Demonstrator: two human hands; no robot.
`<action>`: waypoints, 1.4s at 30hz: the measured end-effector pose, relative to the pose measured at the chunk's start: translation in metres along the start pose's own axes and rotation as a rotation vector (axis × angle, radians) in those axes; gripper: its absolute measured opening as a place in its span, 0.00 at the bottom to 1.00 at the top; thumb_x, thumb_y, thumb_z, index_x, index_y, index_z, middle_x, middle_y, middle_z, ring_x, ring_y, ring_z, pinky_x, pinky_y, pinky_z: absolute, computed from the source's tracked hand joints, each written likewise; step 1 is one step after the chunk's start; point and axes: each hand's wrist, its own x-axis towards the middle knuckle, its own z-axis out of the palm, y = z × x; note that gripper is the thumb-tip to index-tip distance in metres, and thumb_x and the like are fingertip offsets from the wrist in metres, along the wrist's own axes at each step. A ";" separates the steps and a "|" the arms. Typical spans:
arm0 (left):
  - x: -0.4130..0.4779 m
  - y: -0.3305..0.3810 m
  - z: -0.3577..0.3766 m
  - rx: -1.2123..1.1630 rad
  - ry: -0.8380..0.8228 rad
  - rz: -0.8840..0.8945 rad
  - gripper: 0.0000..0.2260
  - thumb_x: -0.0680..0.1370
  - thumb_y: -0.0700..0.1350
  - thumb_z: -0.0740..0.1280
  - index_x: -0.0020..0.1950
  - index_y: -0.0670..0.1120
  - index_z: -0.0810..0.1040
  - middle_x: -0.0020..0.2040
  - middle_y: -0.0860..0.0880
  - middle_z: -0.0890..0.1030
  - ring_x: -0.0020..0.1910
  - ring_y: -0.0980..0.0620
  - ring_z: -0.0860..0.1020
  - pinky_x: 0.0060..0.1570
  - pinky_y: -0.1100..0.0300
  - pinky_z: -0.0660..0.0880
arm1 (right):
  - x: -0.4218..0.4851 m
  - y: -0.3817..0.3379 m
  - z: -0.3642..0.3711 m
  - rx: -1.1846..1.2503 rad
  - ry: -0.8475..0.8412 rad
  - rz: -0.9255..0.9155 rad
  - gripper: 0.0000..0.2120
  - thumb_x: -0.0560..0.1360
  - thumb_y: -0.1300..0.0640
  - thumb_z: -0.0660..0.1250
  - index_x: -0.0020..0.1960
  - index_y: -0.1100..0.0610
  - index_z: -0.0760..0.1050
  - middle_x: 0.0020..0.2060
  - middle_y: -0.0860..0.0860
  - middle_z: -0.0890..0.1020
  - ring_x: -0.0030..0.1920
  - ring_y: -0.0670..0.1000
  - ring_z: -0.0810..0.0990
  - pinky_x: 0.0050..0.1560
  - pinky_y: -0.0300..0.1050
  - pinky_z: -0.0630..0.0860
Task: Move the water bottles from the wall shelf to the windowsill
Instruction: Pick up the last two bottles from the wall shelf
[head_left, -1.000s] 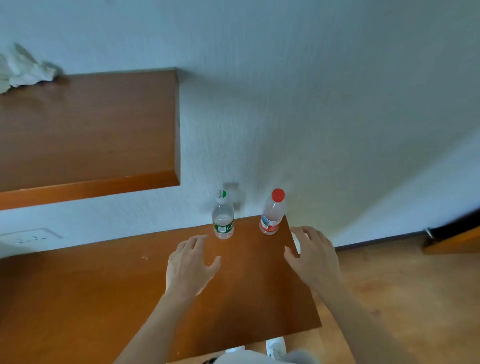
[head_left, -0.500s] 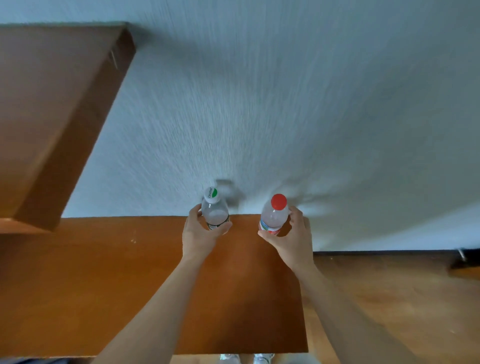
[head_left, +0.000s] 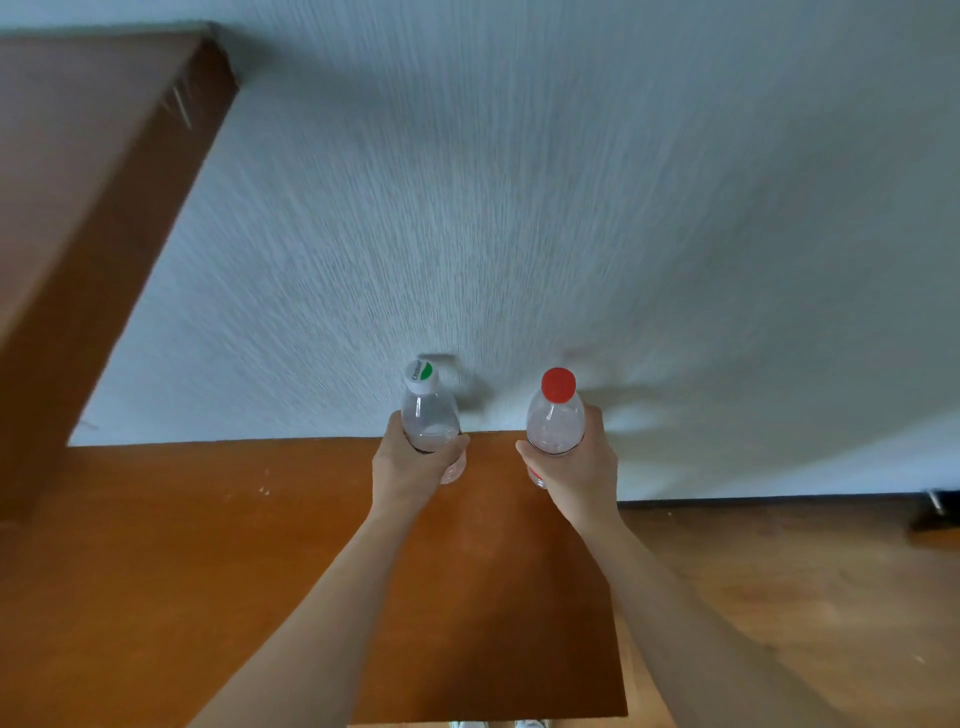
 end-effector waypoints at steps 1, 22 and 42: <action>-0.003 0.004 -0.003 -0.005 -0.006 0.017 0.24 0.67 0.52 0.79 0.59 0.52 0.73 0.50 0.56 0.79 0.49 0.58 0.78 0.43 0.64 0.73 | -0.002 -0.006 -0.005 0.013 -0.001 0.003 0.30 0.63 0.42 0.77 0.60 0.45 0.66 0.42 0.49 0.82 0.41 0.50 0.83 0.38 0.33 0.75; -0.096 0.031 -0.098 -0.126 0.074 0.286 0.28 0.63 0.57 0.78 0.59 0.52 0.75 0.46 0.53 0.83 0.47 0.54 0.83 0.46 0.57 0.83 | -0.075 -0.116 -0.012 0.215 -0.086 -0.213 0.31 0.66 0.52 0.81 0.63 0.49 0.68 0.51 0.46 0.78 0.51 0.50 0.79 0.44 0.32 0.73; -0.338 -0.089 -0.194 -0.366 1.060 -0.067 0.21 0.68 0.46 0.79 0.57 0.48 0.77 0.46 0.51 0.83 0.45 0.56 0.83 0.41 0.67 0.78 | -0.255 -0.150 0.094 0.213 -1.082 -0.695 0.28 0.66 0.39 0.77 0.61 0.39 0.68 0.50 0.37 0.79 0.54 0.36 0.78 0.40 0.25 0.75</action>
